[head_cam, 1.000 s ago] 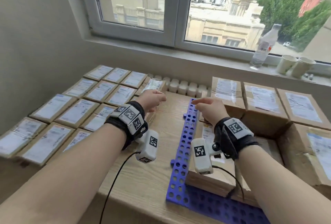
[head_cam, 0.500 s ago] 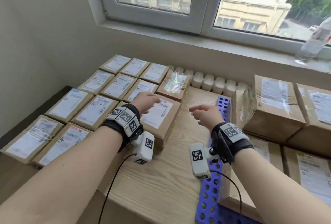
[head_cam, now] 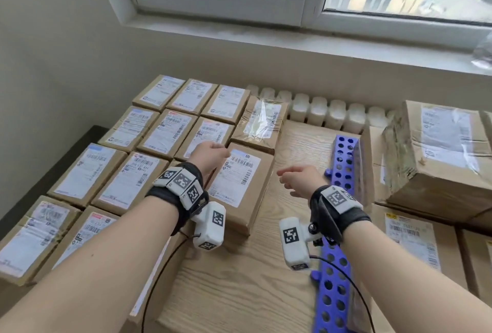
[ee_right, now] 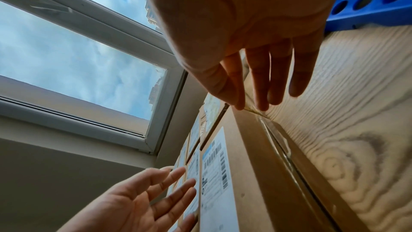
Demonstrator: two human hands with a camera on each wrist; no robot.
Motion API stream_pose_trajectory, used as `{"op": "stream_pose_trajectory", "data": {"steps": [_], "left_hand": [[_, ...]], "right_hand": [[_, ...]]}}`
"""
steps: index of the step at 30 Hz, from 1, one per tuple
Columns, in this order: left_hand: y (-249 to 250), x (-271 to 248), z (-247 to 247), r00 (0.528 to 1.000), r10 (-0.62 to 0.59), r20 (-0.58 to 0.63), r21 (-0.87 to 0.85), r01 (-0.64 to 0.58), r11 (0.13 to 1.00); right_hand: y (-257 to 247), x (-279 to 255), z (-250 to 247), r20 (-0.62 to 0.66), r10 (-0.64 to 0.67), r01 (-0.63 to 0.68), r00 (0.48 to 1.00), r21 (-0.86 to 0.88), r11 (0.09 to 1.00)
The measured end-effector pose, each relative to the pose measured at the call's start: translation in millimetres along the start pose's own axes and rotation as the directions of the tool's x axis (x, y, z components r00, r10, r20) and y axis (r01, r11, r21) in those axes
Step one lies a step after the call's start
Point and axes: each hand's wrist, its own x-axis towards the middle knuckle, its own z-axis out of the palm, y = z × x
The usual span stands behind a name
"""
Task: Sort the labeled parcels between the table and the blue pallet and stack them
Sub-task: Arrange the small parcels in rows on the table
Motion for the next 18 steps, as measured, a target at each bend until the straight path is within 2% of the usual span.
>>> {"op": "stream_pose_trajectory", "data": {"steps": [10,18], "left_hand": [[-5.7,26.7,-3.0,0.988,0.019,0.150,0.040,-0.026,0.999],[-4.0,37.9,2.8,0.968,-0.038,0.249,0.093,0.015,0.996]], "right_hand": [[1.7,11.2,35.3,0.016,0.150,-0.151,0.989,0.084,0.985],[3.3,7.9,39.1,0.009,0.210,-0.209,0.978,0.136,0.968]]}}
